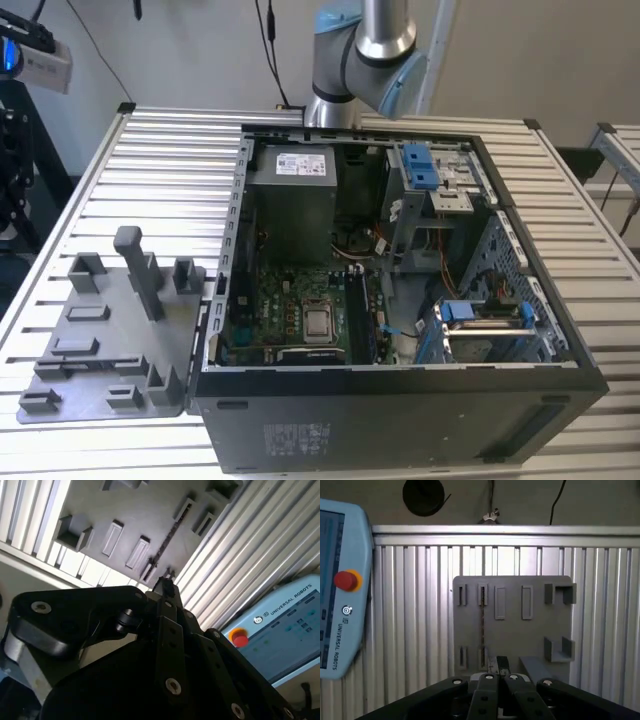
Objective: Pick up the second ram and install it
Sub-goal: 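Pick up the second ram and move it above second insertion slot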
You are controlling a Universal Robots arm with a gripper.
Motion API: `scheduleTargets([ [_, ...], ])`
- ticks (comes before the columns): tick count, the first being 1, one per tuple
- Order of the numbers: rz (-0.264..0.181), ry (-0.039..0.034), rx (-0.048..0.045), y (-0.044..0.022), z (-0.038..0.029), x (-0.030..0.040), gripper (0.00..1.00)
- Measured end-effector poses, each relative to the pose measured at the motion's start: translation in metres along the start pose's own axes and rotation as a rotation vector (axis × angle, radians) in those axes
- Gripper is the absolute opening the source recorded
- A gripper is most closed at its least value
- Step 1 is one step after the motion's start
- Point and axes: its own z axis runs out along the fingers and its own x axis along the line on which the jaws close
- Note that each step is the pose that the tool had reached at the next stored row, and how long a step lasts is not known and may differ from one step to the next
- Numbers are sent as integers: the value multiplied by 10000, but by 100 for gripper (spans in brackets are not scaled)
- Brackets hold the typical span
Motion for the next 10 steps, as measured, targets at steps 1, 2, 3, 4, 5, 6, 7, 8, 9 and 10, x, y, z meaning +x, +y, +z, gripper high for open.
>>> scheduleTargets([
  [1, -1, 0, 0, 0, 0, 0, 11],
  [2, -2, 0, 1, 0, 1, 0, 11],
  [3, -2, -1, 1, 0, 1, 0, 11],
  [4, -3, 0, 1, 0, 1, 0, 11],
  [5, -3, -1, 1, 0, 1, 0, 11],
  [6, -3, 0, 1, 0, 1, 0, 11],
  [7, -3, 0, 1, 0, 1, 0, 11],
  [8, -3, 0, 1, 0, 1, 0, 11],
  [9, -4, -1, 1, 0, 1, 0, 11],
  [10, -4, -1, 1, 0, 1, 0, 11],
])
